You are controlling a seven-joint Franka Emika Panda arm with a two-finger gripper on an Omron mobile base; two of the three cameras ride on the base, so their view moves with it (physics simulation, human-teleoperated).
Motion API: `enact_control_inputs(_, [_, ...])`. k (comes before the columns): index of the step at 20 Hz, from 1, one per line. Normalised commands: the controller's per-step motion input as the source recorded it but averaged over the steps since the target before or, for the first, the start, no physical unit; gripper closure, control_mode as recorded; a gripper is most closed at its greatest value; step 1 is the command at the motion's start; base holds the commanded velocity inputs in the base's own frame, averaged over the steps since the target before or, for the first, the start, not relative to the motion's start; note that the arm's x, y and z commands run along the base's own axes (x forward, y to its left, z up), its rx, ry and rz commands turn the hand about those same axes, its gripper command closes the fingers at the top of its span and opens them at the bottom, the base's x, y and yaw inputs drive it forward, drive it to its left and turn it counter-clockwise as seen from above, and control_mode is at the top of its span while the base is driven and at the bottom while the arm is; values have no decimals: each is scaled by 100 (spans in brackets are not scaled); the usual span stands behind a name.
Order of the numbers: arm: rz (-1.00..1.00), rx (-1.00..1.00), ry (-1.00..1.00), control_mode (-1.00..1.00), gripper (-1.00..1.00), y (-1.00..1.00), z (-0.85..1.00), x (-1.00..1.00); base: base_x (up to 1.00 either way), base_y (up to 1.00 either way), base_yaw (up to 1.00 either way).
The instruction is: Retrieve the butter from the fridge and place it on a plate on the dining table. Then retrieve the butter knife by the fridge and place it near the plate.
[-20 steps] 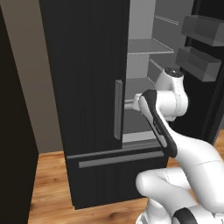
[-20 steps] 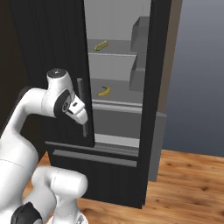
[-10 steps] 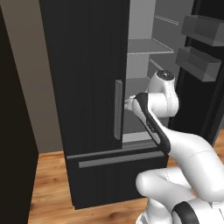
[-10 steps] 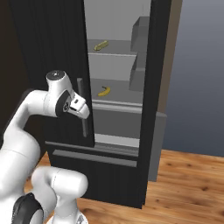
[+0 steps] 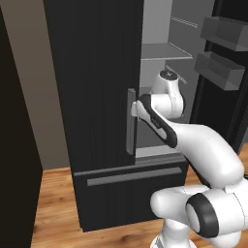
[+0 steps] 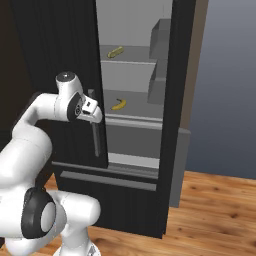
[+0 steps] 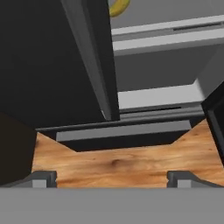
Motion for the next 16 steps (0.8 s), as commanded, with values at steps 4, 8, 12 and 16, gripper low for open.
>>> enact_control_inputs(4, [0, -1, 0, -100, -100, 28, -4, 75, 0, 0, 0])
enact_control_inputs(8, [-1, -3, 0, -100, -100, 28, -8, 83, 0, 0, 0])
enact_control_inputs(12, [-9, -4, -2, -100, -100, 0, -28, 78, 0, 0, 0])
enact_control_inputs(16, [-3, 0, -16, -100, -100, 0, -28, 62, 0, 0, 0])
